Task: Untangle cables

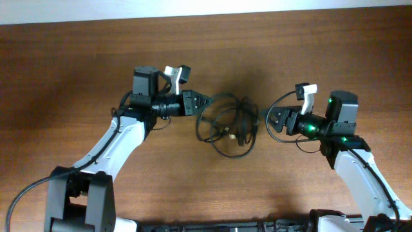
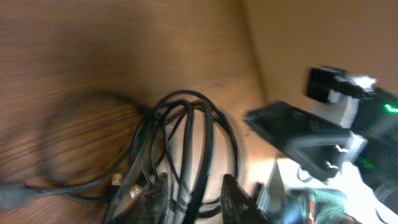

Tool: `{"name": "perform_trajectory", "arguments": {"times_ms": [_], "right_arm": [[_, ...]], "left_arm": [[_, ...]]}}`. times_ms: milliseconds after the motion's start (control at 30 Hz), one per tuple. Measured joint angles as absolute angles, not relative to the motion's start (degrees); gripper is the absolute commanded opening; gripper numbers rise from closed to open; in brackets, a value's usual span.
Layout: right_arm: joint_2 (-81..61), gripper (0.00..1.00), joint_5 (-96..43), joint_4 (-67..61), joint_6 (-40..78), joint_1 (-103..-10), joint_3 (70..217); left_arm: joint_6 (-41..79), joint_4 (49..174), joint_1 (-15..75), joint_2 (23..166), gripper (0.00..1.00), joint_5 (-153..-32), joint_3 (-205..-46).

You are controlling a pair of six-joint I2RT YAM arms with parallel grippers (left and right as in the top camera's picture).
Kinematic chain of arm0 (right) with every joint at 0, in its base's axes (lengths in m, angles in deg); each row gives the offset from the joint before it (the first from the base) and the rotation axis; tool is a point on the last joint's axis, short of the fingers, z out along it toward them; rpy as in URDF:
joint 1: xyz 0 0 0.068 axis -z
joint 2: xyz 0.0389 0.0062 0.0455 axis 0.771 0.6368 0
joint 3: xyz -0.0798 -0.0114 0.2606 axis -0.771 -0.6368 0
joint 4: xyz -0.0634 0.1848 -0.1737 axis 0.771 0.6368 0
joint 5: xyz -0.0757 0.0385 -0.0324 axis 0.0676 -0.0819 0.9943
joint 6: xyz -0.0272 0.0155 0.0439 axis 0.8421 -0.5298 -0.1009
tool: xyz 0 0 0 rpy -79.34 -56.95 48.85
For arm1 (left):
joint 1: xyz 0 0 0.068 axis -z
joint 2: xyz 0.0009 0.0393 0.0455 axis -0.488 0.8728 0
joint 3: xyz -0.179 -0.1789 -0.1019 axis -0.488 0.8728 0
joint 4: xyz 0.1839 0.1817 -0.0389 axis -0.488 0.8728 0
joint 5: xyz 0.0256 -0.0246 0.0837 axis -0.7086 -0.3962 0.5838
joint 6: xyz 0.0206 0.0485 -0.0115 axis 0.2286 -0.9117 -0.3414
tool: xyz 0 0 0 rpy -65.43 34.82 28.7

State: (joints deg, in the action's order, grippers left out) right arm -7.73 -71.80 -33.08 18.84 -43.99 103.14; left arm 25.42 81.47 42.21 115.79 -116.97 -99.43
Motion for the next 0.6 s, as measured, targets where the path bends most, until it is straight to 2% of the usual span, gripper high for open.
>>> {"name": "perform_trajectory", "arguments": {"times_ms": [67, 133, 167, 233, 267, 333, 600], "right_arm": [[-7.7, 0.96, -71.5, -33.0, 18.8, -44.0, 103.1], [-7.7, 0.97, -70.6, -32.6, 18.6, -44.0, 103.1], [-7.7, 0.98, -69.9, -32.0, 18.6, -44.0, 103.1], [-7.7, 1.00, -68.9, -30.1, 18.4, -44.0, 103.2], [-7.7, 0.99, -68.5, -29.0, 18.4, -44.0, 103.1], [-7.7, 0.99, -68.1, -27.3, 18.5, -44.0, 103.2], [-7.7, 0.99, -67.3, -22.8, 18.4, -44.0, 103.1]], "left_arm": [[25.4, 82.2, 42.2, 115.8, 0.38, -114.3, -99.4], [25.5, 82.4, 42.2, 115.8, 0.28, -111.9, -99.4], [25.4, 82.5, 42.2, 115.8, 0.28, -110.5, -99.4], [25.5, 82.7, 42.2, 115.8, 0.33, -108.3, -99.5], [25.5, 82.7, 42.2, 115.8, 0.45, -107.0, -99.5], [25.7, 83.2, 42.2, 115.8, 0.49, -105.2, -99.5], [21.8, 86.9, 42.2, 115.8, 0.42, -102.9, -99.5]]}}
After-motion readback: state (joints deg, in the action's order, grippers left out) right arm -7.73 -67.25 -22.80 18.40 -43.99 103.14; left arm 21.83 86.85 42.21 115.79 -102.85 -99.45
